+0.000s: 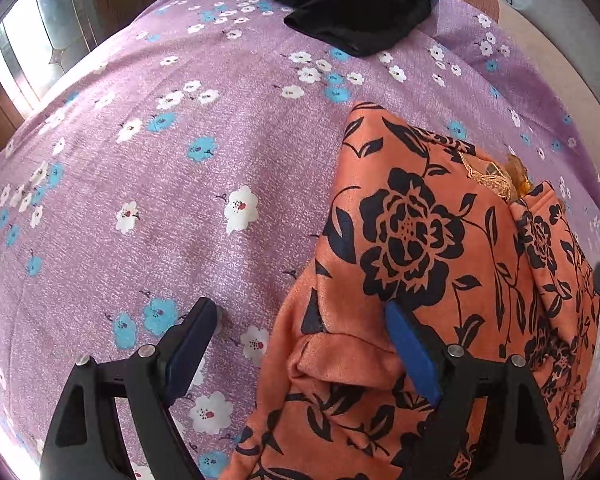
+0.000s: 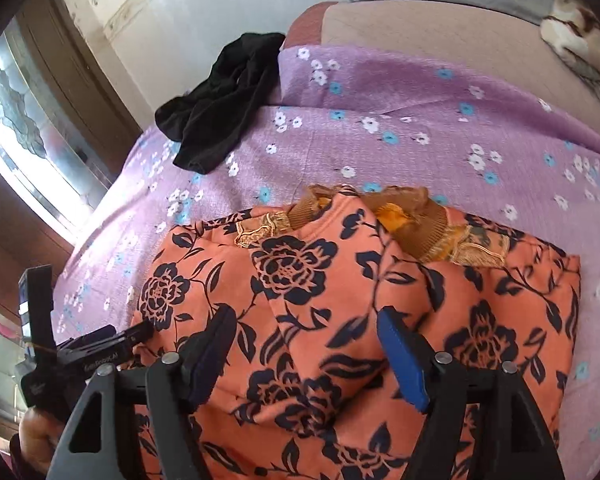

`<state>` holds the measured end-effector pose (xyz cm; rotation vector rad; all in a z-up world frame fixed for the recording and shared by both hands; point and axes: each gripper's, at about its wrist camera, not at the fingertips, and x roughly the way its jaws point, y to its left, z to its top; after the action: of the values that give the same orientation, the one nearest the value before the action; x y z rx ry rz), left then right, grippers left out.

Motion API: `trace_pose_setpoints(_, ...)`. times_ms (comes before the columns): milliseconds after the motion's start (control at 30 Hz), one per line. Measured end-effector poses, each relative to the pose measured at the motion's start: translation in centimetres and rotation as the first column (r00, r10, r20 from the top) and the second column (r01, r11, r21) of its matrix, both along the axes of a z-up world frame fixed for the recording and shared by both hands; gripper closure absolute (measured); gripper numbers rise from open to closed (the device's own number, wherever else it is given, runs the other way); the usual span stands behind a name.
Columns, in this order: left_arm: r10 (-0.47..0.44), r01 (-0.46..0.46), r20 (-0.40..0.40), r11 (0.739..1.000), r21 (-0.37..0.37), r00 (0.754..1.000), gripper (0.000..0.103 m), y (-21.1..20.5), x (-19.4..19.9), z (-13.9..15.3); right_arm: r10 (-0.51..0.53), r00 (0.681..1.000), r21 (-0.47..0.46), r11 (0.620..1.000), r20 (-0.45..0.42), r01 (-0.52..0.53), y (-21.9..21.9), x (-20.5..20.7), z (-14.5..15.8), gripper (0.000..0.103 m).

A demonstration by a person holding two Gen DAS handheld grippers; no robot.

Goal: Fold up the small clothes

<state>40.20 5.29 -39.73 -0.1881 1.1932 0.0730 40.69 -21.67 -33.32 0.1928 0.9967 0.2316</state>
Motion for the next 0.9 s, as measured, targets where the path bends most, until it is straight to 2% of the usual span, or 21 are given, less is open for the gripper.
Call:
trace_pose_setpoints(133,-0.039,0.039,0.007,0.999,0.017,0.999,0.017,0.0,-0.3,0.1,0.007,0.998,-0.036,0.999,-0.068,-0.009,3.1,4.0,-1.9,0.027)
trace_pose_setpoints(233,-0.048,0.048,0.013,0.998,0.027,0.999,0.016,-0.2,-0.4,0.0,-0.030,0.993,-0.054,0.998,-0.118,0.024,4.2,6.5,-4.1,0.027)
trace_pose_setpoints(300,-0.079,0.078,0.017,0.996,0.051,0.997,0.016,-0.8,-0.4,0.2,-0.073,0.981,-0.042,0.997,-0.177,0.067,4.0,7.7,-6.1,0.034)
trace_pose_setpoints(400,-0.105,0.103,0.023,0.992,0.067,0.994,0.016,-1.1,-0.1,0.2,-0.117,0.978,-0.043,0.993,-0.175,0.111,3.4,7.8,-6.3,0.068)
trace_pose_setpoints(433,-0.100,0.099,0.019,0.993,0.056,0.995,0.016,-1.0,0.0,0.2,-0.122,0.975,-0.037,0.992,-0.184,0.117,3.0,7.7,-6.1,0.084)
trace_pose_setpoints(467,-0.095,0.095,0.015,0.994,0.046,0.995,0.016,-0.9,0.1,0.2,-0.132,0.974,-0.030,0.991,-0.187,0.128,2.6,7.4,-5.8,0.090)
trace_pose_setpoints(533,-0.093,0.092,0.016,0.995,0.041,0.996,0.016,-0.5,0.1,0.1,-0.164,0.974,0.000,0.986,-0.156,0.167,1.2,6.5,-4.4,0.092)
trace_pose_setpoints(633,-0.105,0.102,0.033,0.992,0.073,0.994,0.016,-0.8,-0.3,0.3,-0.227,0.969,0.081,0.968,-0.100,0.236,-1.7,4.3,-1.5,0.093)
trace_pose_setpoints(767,-0.107,0.103,0.044,0.990,0.092,0.993,0.016,-0.8,-0.9,0.5,-0.299,0.954,0.134,0.945,-0.030,0.300,-5.9,0.4,1.9,0.093)
trace_pose_setpoints(900,-0.101,0.094,0.056,0.990,0.106,0.993,0.016,-1.0,-1.3,0.6,-0.387,0.922,0.136,0.914,0.009,0.382,-10.9,-4.0,3.5,0.093)
